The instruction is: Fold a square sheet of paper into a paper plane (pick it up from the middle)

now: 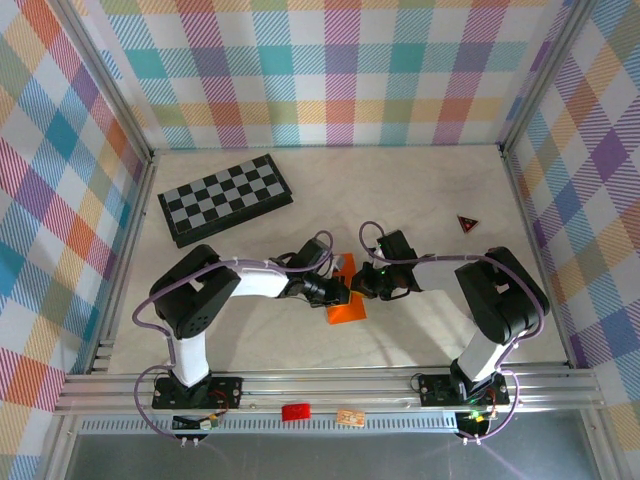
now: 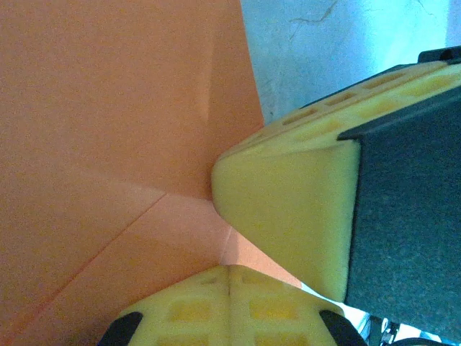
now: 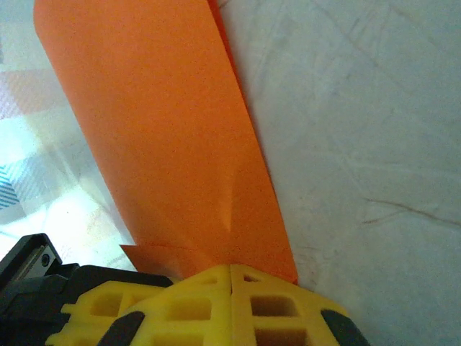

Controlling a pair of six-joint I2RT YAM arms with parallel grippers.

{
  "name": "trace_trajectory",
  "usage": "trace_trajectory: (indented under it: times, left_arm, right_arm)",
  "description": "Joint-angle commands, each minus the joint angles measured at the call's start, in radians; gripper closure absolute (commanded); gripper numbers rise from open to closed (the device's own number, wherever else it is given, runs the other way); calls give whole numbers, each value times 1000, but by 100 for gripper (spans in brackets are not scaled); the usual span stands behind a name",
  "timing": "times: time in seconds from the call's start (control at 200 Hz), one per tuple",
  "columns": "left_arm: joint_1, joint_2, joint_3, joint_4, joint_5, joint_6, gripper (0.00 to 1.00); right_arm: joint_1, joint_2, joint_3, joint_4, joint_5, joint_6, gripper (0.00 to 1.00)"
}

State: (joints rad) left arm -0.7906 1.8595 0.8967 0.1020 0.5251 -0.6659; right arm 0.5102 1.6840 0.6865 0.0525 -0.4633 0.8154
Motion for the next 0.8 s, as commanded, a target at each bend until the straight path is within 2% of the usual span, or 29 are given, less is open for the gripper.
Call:
trace_trajectory:
  times: [0.0,0.545,0.69,0.795]
  left_arm:
    - [-7,-9,-53,-48,-34,5,100]
    - [-9,-210,-212,-177,-22,136,95]
    - [-10,-272,-221,-240,-54,174,95]
    - [-11,-348,-223,-207,-88,150,95]
  right_arm:
    - [-4,38,-27,-60,79,4,100]
    - [-4,59,-1,-86,91,-19,100]
    - [-4,62,4,-88,88,-19,100]
    - [-4,57,-1,-72,78,-16,100]
